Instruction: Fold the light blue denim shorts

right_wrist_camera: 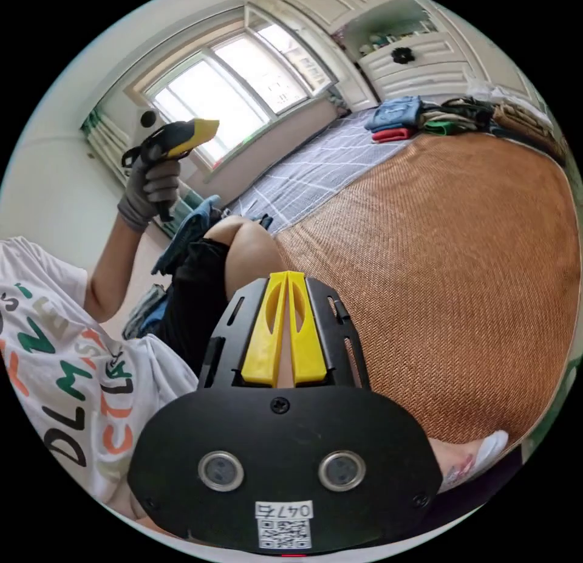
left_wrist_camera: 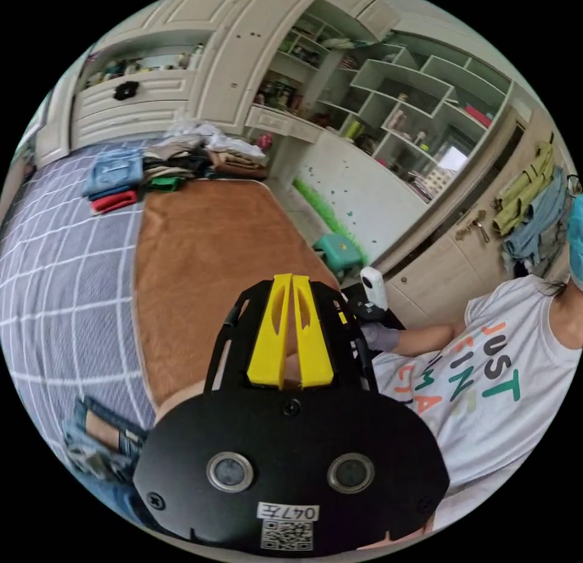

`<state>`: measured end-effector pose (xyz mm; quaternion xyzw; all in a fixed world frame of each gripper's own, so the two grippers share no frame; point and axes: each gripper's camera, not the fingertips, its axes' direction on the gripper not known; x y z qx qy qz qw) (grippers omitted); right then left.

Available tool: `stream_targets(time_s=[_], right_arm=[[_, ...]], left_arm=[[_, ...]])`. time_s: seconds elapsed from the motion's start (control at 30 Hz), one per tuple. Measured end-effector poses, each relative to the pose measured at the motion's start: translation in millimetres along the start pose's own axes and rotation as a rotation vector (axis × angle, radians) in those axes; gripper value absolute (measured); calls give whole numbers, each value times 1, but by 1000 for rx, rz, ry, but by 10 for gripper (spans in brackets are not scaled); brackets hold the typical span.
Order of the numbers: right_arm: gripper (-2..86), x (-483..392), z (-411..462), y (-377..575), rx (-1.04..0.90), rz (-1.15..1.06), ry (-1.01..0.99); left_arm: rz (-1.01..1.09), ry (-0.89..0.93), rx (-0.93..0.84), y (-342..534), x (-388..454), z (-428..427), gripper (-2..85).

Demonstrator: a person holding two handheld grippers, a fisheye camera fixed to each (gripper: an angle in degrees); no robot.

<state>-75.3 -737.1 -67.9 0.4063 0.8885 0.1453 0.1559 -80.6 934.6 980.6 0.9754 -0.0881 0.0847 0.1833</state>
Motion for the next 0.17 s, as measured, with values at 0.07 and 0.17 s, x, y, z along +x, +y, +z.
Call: stream_targets(time_s=[0.07,0.17], right_arm=[[-12,12,-16,-4,65,42,-59],[-12,22,-26,-18,48,71,-78]], left_arm=[[75,-17,5,-38,1,78,-10],[172,-177,-41,-76,8,171,-10]])
